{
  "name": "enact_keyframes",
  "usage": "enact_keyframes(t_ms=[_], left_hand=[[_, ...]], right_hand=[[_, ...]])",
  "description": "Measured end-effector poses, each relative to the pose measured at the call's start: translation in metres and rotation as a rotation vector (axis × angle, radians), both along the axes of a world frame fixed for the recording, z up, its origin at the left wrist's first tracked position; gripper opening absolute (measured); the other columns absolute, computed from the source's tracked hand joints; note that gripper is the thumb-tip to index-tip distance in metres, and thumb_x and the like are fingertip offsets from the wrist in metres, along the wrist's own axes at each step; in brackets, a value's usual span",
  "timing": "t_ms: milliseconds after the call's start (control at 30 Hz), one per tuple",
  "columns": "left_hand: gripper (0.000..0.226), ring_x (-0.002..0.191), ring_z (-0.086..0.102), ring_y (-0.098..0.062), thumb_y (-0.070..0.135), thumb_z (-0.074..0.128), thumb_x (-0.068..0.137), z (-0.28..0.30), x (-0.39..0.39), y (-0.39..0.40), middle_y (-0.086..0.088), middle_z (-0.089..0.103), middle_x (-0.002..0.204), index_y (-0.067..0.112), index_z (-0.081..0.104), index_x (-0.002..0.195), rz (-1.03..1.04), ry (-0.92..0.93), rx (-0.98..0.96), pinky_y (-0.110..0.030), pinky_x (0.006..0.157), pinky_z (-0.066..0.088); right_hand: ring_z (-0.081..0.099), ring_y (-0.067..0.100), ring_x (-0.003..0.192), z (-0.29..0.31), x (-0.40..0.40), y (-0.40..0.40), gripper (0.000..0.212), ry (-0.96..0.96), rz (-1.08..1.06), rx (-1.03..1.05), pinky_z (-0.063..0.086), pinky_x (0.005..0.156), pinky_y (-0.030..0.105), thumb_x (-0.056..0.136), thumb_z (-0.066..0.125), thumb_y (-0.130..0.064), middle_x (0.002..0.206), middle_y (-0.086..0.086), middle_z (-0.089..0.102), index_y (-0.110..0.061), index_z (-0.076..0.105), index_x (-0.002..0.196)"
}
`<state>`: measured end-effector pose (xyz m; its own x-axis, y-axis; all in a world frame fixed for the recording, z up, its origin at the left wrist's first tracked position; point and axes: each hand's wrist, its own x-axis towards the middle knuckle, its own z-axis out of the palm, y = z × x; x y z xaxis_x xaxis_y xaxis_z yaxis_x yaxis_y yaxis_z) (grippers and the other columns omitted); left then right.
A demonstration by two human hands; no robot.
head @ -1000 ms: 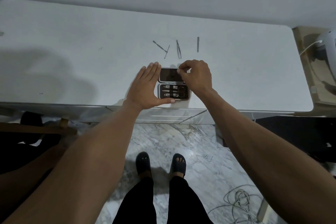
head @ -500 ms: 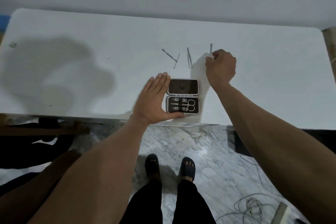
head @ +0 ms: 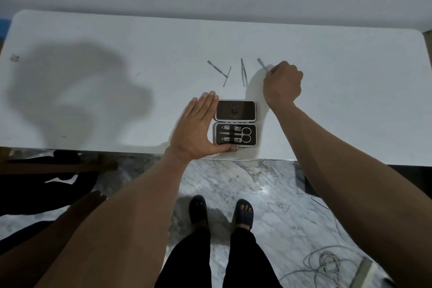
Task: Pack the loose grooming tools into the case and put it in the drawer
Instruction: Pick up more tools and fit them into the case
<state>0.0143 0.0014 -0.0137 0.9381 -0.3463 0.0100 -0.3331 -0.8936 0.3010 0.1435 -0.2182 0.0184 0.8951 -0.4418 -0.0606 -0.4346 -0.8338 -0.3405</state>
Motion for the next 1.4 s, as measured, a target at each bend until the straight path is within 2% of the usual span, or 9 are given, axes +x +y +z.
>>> enact_keyframes(t_ms=[133,267,367,533,733,1000,1167,1300,1400], left_hand=[[0.139,0.163,0.006,-0.019,0.103,0.041,0.070,0.001,0.000,0.000,-0.007,0.012,0.175,0.005,0.016,0.166,0.001,0.019,0.005,-0.043,0.133,0.008],[0.140,0.163,0.006,-0.018,0.104,0.038,0.069,0.002,0.000,0.000,-0.007,0.013,0.175,0.005,0.016,0.166,0.003,0.024,0.006,-0.042,0.133,0.007],[0.140,0.163,0.007,-0.018,0.104,0.039,0.069,0.003,0.000,-0.001,-0.007,0.014,0.175,0.005,0.017,0.166,0.004,0.022,-0.002,-0.042,0.133,0.007],[0.140,0.163,0.005,-0.018,0.103,0.044,0.070,0.003,0.000,0.000,-0.007,0.012,0.176,0.006,0.016,0.166,0.002,0.032,0.000,-0.043,0.133,0.007],[0.139,0.163,0.006,-0.019,0.102,0.045,0.070,0.003,0.000,0.000,-0.007,0.013,0.175,0.005,0.016,0.166,0.002,0.030,0.003,-0.043,0.133,0.007],[0.140,0.163,0.008,-0.019,0.102,0.043,0.069,0.004,0.001,0.000,-0.008,0.014,0.175,0.004,0.018,0.166,0.000,0.030,0.011,-0.044,0.133,0.009],[0.140,0.163,0.008,-0.019,0.102,0.044,0.068,0.005,0.001,0.000,-0.007,0.014,0.175,0.005,0.018,0.166,0.003,0.030,-0.005,-0.044,0.133,0.009],[0.140,0.163,0.008,-0.019,0.102,0.045,0.068,0.004,0.001,0.000,-0.008,0.014,0.175,0.005,0.018,0.166,0.002,0.023,-0.011,-0.045,0.133,0.010],[0.140,0.163,0.007,-0.019,0.103,0.044,0.069,0.003,0.000,0.000,-0.007,0.013,0.175,0.005,0.018,0.166,0.003,0.021,-0.007,-0.043,0.133,0.008]], right_hand=[[0.052,0.029,0.112,-0.001,-0.004,-0.004,0.023,0.003,0.032,-0.071,0.040,0.065,0.035,0.097,0.058,-0.027,0.107,0.010,0.063,-0.011,0.067,0.111],[0.049,0.030,0.114,-0.002,-0.004,0.000,0.020,0.057,0.096,-0.160,0.039,0.067,0.036,0.095,0.057,-0.017,0.111,0.013,0.061,-0.005,0.060,0.111],[0.047,0.032,0.118,-0.003,-0.002,0.003,0.024,0.108,0.133,-0.203,0.041,0.077,0.038,0.092,0.056,-0.011,0.118,0.015,0.057,-0.003,0.055,0.115],[0.048,0.033,0.117,-0.001,-0.004,0.000,0.026,0.082,0.161,-0.143,0.045,0.079,0.041,0.092,0.053,-0.008,0.120,0.016,0.056,-0.003,0.051,0.118],[0.050,0.030,0.112,-0.001,-0.010,-0.007,0.023,-0.012,0.161,-0.075,0.044,0.069,0.038,0.097,0.056,-0.024,0.110,0.013,0.060,-0.007,0.062,0.111],[0.046,0.033,0.118,0.001,-0.004,0.005,0.026,0.135,0.212,-0.228,0.040,0.081,0.038,0.093,0.054,-0.009,0.123,0.017,0.054,-0.002,0.052,0.119],[0.047,0.034,0.117,0.008,-0.008,-0.005,0.024,0.095,0.200,-0.106,0.044,0.078,0.041,0.092,0.049,-0.005,0.119,0.017,0.056,-0.002,0.053,0.116],[0.048,0.032,0.116,0.008,-0.022,-0.014,0.026,0.025,0.147,-0.009,0.042,0.074,0.038,0.097,0.052,-0.024,0.115,0.013,0.058,-0.007,0.058,0.116],[0.051,0.029,0.113,0.005,-0.025,-0.014,0.022,0.003,0.090,0.068,0.044,0.072,0.035,0.095,0.057,-0.024,0.111,0.009,0.063,-0.011,0.064,0.112]])
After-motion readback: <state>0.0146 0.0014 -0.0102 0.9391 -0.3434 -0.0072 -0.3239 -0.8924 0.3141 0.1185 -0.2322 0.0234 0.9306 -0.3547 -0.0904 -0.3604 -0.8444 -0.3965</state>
